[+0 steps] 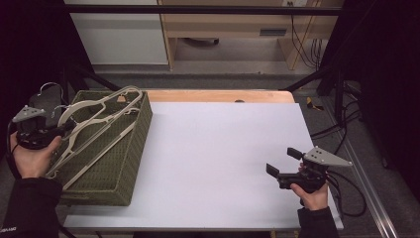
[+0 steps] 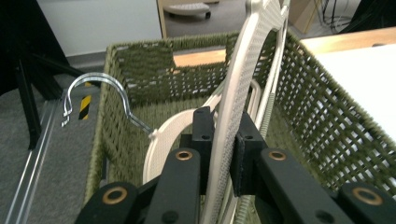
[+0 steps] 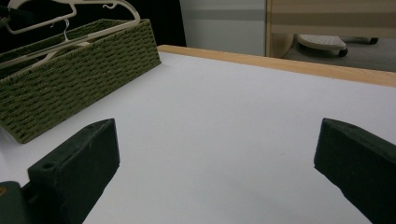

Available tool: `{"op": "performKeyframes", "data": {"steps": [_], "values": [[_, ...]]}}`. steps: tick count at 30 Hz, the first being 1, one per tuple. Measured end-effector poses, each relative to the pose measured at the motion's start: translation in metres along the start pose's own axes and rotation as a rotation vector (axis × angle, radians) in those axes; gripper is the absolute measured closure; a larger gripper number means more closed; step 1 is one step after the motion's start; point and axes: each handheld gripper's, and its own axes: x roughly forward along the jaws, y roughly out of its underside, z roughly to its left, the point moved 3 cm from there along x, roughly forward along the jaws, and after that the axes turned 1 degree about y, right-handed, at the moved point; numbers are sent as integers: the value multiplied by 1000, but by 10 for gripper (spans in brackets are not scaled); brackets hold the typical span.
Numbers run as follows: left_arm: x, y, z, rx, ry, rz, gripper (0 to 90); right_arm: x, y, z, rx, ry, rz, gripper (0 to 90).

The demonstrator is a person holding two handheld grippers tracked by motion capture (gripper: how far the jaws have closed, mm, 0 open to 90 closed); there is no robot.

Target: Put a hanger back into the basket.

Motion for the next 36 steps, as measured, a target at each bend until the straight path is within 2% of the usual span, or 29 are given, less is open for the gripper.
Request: {"op": "performKeyframes", "data": {"steps": [4,7,13,16,20,23,27,33,36], "values": [[6,7,-2,6,-7,48,818,1,0,0,3,3,1,8],[14,15,-5,-17,-8,81,818,1,0,1,1,1,1,8],[24,25,-14,-14,11,117,816,1,0,1,1,1,1,8],[32,31,-19,-9,4,159,811,1,0,1,2,2,5,9],[38,36,-21,-21,-3,184,806,1,0,1,3,1,5,9],[44,43,-19,-62,2,201,797,1,0,1,-1,0,4,10],[47,48,-13,-90,-14,214,792,1,0,1,0,-2,4,10],[48,52,-8,-127,-25,240,779,2,1,2,-2,1,6,10],[48,53,-6,-124,-42,256,773,2,1,2,-2,-1,5,10]]}}
